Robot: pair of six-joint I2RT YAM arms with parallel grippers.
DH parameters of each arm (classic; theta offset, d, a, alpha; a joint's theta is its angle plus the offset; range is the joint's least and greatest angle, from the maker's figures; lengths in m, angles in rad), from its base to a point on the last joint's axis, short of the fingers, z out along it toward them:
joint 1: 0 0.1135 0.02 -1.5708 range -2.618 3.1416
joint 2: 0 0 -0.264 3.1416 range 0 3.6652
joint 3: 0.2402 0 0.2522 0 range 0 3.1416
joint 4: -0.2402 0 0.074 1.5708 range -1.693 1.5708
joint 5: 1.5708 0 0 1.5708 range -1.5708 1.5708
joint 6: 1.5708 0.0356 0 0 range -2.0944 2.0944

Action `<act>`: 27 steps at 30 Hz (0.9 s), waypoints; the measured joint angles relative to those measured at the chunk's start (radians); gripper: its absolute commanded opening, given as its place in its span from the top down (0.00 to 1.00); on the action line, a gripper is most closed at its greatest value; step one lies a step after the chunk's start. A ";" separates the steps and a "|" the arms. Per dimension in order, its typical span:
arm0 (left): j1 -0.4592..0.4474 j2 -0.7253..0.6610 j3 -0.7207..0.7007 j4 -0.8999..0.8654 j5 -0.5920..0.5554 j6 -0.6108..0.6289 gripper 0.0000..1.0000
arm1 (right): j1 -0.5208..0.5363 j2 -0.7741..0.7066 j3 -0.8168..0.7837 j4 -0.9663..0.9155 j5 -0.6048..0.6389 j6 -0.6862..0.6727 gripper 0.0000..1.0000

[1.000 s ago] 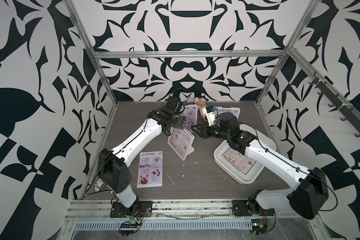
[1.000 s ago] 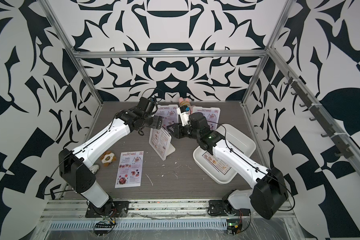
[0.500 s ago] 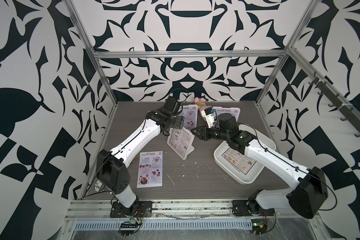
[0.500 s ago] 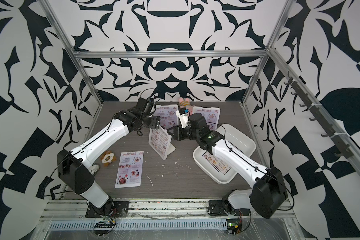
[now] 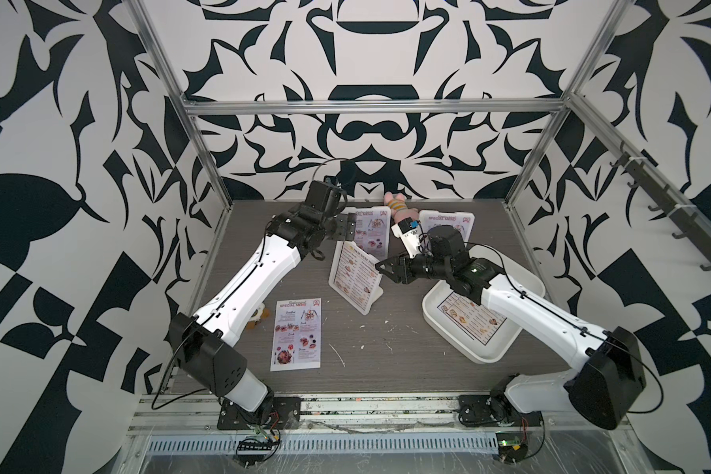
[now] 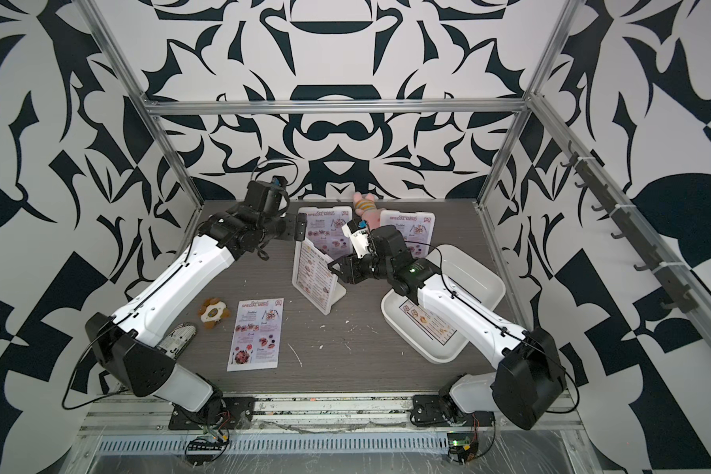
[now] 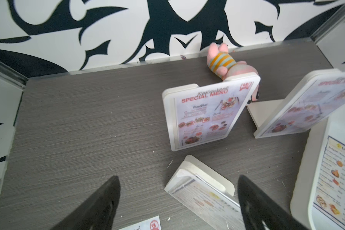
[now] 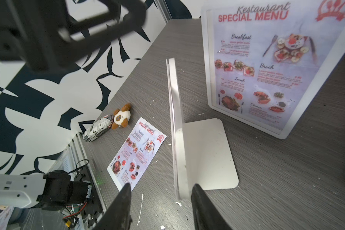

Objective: Replace the menus in the menu holders
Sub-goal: Insert the menu into the menu holder, then move the menu holder to the center of the board.

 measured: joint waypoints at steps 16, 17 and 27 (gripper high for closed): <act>0.074 -0.309 -0.454 0.006 -0.013 -0.132 0.08 | 0.025 0.211 0.050 0.071 -0.007 -0.051 0.87; 0.074 -0.326 -0.476 0.006 -0.005 -0.139 0.09 | 0.030 0.228 0.066 0.080 -0.005 -0.051 0.89; 0.074 -0.466 -0.615 -0.011 0.049 -0.204 0.12 | 0.114 0.402 0.232 0.129 0.015 -0.091 0.90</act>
